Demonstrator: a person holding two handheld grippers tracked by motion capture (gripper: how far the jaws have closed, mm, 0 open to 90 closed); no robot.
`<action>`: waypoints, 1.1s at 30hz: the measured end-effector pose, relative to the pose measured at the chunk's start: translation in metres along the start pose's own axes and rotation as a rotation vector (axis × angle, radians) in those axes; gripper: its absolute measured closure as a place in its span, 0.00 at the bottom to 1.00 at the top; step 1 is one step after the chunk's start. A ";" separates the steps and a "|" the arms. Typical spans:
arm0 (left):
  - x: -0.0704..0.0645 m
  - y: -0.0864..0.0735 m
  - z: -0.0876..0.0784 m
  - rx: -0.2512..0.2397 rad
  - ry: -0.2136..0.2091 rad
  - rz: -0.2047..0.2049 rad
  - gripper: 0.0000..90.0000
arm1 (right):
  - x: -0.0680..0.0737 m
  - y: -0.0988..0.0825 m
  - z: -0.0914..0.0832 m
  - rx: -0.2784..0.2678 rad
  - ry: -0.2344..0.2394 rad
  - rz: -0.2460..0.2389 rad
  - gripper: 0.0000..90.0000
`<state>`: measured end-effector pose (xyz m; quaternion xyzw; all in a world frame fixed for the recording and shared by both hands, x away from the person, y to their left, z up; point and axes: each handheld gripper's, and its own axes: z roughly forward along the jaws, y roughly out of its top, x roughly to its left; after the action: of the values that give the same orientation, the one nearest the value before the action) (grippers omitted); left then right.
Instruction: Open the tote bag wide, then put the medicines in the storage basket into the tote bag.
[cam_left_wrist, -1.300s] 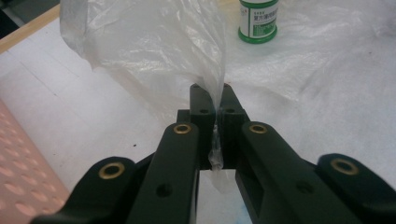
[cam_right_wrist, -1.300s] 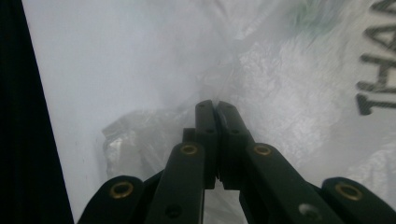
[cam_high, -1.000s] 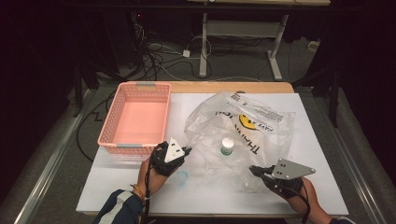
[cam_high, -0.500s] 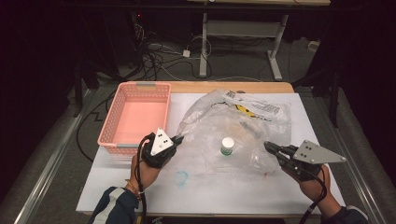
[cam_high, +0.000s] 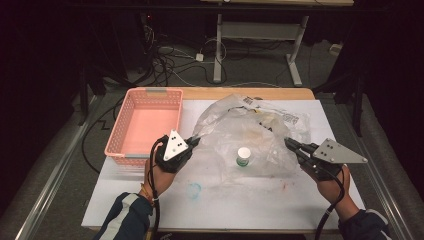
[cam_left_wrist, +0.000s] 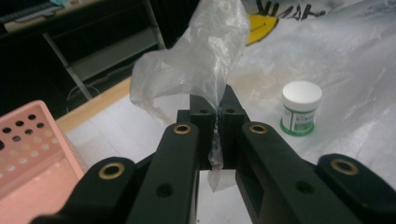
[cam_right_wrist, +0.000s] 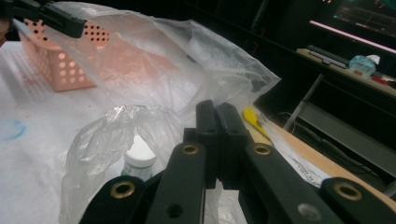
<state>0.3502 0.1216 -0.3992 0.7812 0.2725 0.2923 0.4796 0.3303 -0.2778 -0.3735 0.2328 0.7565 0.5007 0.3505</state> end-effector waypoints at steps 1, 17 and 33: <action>0.000 0.001 0.000 -0.004 0.002 0.004 0.95 | -0.001 0.001 0.001 0.000 -0.006 0.000 1.00; -0.002 0.014 -0.009 -0.055 -0.005 -0.001 0.95 | -0.008 0.010 -0.004 -0.032 -0.041 0.001 1.00; -0.005 0.030 -0.017 -0.120 -0.022 0.008 0.95 | -0.008 0.024 0.007 -0.059 -0.042 -0.016 1.00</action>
<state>0.3390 0.1166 -0.3662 0.7554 0.2461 0.3015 0.5272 0.3412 -0.2701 -0.3508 0.2267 0.7359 0.5148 0.3768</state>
